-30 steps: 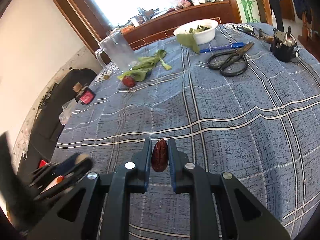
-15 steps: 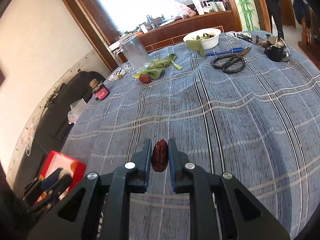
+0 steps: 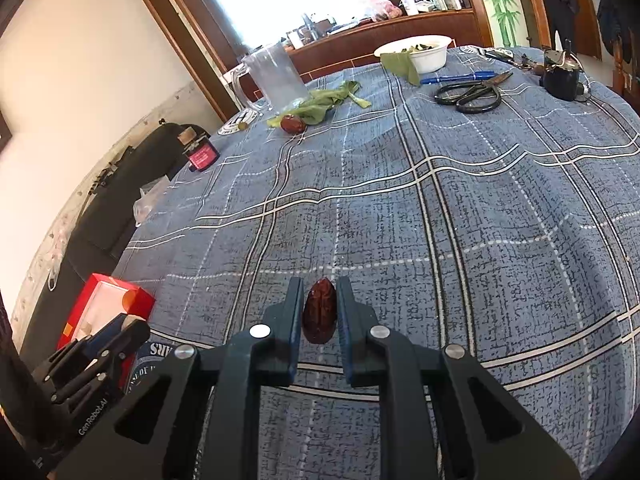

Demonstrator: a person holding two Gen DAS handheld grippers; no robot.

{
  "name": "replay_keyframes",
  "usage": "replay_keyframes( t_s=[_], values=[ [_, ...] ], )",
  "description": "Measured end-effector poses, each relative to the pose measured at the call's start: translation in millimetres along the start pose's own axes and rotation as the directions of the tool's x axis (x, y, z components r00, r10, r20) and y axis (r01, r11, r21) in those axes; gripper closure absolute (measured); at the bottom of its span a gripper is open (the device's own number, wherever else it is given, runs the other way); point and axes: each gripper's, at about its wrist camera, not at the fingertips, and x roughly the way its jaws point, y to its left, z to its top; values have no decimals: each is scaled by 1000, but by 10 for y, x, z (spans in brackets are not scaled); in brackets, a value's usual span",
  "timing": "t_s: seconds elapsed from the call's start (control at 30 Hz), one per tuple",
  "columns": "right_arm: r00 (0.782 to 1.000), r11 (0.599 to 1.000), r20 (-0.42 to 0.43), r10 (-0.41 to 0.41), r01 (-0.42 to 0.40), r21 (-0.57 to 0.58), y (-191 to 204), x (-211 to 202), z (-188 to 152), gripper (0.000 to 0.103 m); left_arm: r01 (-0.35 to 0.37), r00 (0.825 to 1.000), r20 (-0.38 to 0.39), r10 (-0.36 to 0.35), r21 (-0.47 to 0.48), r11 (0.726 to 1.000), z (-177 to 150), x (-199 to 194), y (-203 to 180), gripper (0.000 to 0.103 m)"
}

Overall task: Organize fruits
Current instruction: 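Lift the cube and date and hold them above the table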

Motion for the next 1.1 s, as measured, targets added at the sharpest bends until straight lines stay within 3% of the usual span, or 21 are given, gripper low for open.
replay_keyframes(
  t_s=[1.1],
  values=[
    [1000,1000,1,-13,13,-27,47,-14,-22,85,29,999,-18,-29,-16,999,-66,-89,55,78]
  ],
)
